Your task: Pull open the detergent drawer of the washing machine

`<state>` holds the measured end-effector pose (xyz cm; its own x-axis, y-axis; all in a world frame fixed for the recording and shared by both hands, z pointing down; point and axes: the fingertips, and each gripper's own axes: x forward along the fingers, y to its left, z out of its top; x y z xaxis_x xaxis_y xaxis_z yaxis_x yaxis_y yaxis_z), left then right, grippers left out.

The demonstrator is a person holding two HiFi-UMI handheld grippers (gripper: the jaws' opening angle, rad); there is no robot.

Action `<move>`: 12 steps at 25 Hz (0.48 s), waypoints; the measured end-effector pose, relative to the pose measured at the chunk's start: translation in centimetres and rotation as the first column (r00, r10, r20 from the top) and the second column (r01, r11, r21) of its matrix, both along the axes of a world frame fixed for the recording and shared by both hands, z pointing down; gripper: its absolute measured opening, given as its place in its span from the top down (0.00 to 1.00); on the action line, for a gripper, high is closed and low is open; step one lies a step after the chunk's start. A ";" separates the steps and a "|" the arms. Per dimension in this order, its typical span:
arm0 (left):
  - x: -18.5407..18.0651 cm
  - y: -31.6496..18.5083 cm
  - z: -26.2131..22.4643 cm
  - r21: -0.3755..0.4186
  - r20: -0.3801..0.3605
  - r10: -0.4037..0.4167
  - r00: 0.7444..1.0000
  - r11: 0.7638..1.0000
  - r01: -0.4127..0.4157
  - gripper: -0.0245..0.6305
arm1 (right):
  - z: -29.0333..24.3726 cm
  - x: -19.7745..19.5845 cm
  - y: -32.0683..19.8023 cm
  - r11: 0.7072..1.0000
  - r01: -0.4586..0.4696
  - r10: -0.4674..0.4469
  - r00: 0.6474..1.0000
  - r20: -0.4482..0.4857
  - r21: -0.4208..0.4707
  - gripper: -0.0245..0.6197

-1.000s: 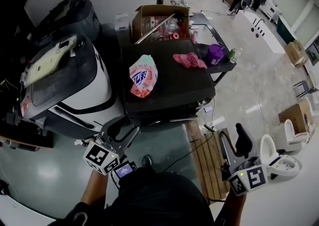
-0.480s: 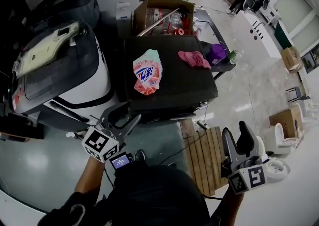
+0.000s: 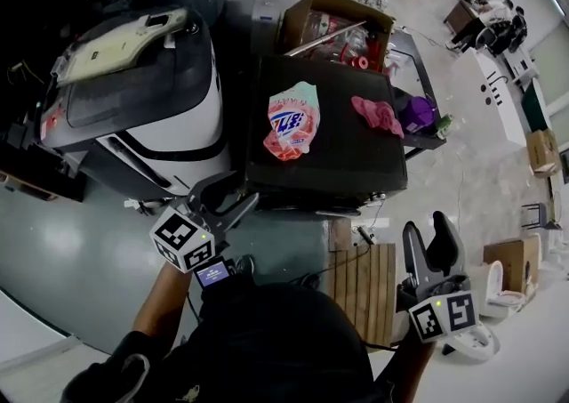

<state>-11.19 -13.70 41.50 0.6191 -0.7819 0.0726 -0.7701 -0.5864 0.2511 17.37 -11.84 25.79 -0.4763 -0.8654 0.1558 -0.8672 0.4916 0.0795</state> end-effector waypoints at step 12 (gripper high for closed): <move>2.5 0.8 12.2 -0.215 -0.158 -0.070 0.985 0.976 0.035 0.57 | 0.5 3.0 -2.9 0.989 0.141 -0.143 0.989 -0.043 -0.048 0.60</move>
<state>-8.65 -12.91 53.66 0.5944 -0.7918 0.1403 -0.7368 -0.4664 0.4895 20.36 -14.71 26.30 -0.5856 -0.7810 0.2172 -0.7841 0.6137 0.0928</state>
